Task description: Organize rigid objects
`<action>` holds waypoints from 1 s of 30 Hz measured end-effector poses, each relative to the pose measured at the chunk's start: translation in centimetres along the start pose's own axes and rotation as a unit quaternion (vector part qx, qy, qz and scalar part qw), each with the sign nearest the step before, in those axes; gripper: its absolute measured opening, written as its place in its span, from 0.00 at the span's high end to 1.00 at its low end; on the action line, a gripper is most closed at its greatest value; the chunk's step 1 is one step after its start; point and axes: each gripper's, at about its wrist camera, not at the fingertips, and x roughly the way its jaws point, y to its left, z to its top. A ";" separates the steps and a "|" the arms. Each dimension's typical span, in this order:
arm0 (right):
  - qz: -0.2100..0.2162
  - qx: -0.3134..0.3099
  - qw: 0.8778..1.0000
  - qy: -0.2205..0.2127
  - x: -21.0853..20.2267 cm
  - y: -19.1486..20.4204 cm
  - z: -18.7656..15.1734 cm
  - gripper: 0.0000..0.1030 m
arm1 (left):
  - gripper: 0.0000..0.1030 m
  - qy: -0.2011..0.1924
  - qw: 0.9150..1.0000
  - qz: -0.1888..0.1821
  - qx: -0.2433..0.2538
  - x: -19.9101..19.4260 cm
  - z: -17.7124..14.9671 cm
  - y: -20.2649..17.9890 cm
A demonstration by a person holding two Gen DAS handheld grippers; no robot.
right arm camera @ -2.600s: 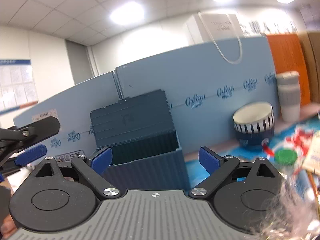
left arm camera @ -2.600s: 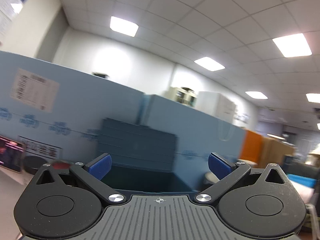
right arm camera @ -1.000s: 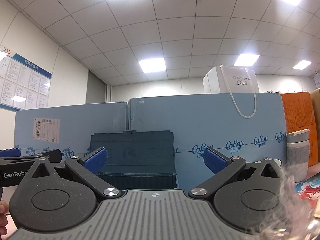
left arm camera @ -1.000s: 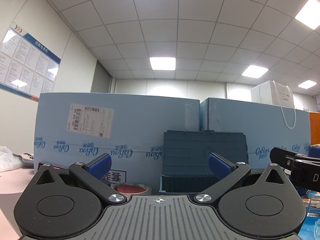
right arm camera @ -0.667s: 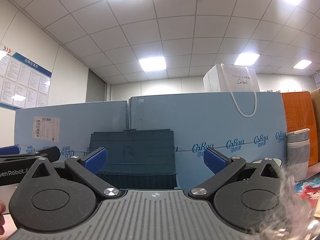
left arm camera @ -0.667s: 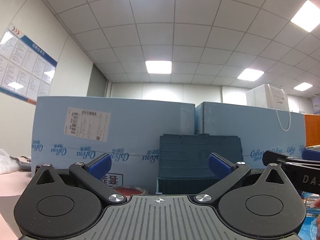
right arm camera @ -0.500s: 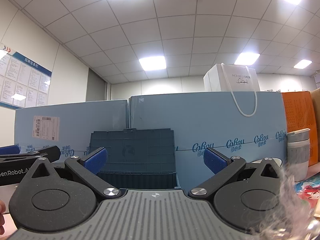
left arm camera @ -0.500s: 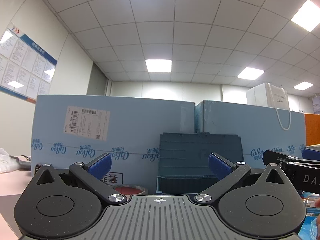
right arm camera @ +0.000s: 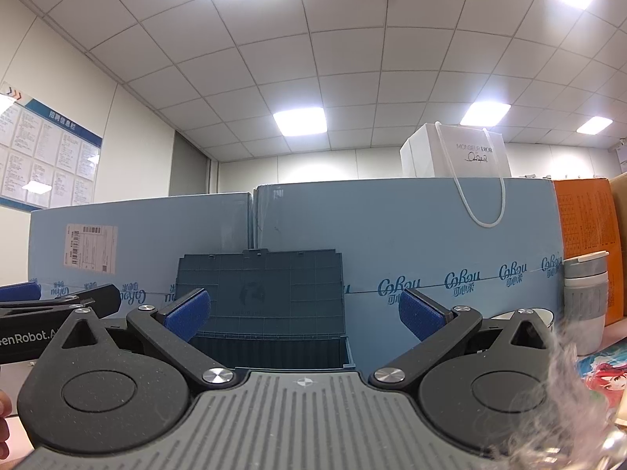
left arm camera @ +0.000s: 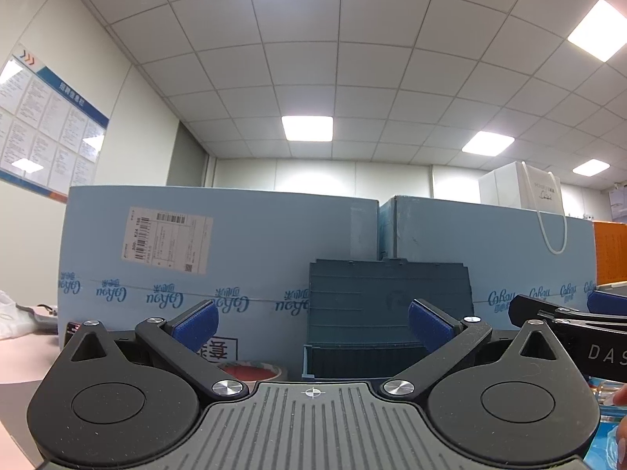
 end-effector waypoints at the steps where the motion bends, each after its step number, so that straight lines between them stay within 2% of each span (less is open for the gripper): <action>1: 0.000 0.000 1.000 0.000 0.0 0.0 0.0 0.00 | 0.00 0.000 1.000 0.000 0.000 0.0 0.0 0.0; 30: 0.005 -0.002 1.000 0.004 0.2 -0.1 0.0 0.00 | 0.00 0.000 1.000 -0.001 0.000 0.1 0.0 0.0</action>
